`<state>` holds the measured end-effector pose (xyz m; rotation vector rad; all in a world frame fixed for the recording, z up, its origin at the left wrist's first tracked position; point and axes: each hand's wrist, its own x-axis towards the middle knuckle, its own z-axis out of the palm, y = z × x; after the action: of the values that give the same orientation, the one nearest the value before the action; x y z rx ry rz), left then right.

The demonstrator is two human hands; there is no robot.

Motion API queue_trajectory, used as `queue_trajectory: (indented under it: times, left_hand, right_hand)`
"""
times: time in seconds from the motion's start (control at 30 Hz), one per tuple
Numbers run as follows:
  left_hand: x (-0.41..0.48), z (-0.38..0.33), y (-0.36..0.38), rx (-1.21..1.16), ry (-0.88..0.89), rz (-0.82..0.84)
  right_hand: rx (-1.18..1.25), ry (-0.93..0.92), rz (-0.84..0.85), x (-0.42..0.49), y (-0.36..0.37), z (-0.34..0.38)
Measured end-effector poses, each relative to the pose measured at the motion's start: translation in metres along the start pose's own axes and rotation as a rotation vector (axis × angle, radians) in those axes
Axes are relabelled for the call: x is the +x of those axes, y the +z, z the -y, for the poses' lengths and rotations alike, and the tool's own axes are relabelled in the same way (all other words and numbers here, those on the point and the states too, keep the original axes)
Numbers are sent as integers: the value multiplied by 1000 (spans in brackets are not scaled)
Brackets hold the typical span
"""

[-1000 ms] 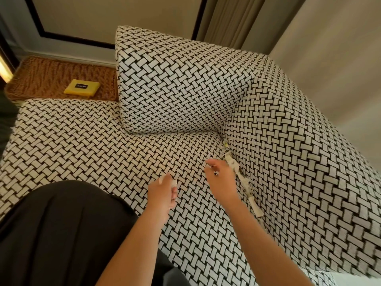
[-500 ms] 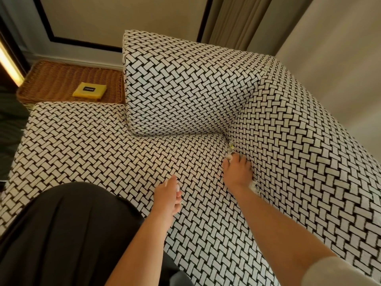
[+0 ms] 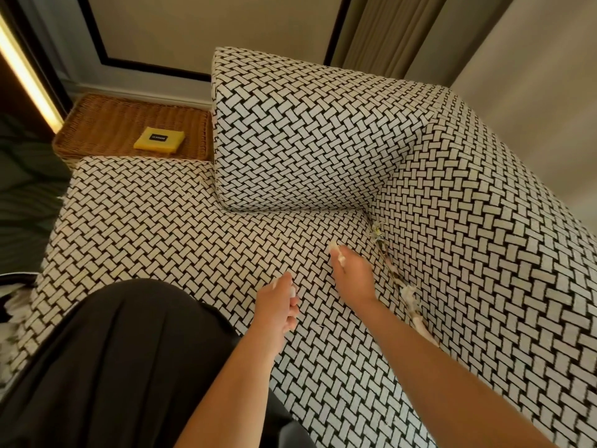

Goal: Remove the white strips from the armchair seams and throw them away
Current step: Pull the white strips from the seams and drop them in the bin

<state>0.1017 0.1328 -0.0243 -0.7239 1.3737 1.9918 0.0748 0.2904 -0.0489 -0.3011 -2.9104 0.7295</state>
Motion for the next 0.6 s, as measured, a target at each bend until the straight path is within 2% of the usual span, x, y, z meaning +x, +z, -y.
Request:
queue_trajectory:
  times: [0.1, 0.3, 0.5, 0.6]
  left_hand:
    - [-10, -10, -3, -51, 35, -13]
    - [-52, -54, -30, -102, 286, -103]
    - [-98, -107, -101, 3, 379, -44]
    - [-112, -120, -139, 31, 444, -75]
  right_hand:
    - [278, 31, 30, -7, 4, 40]
    - [667, 40, 188, -19, 6, 115]
    - [999, 101, 512, -31, -3, 198]
    - [993, 43, 705, -32, -4, 241]
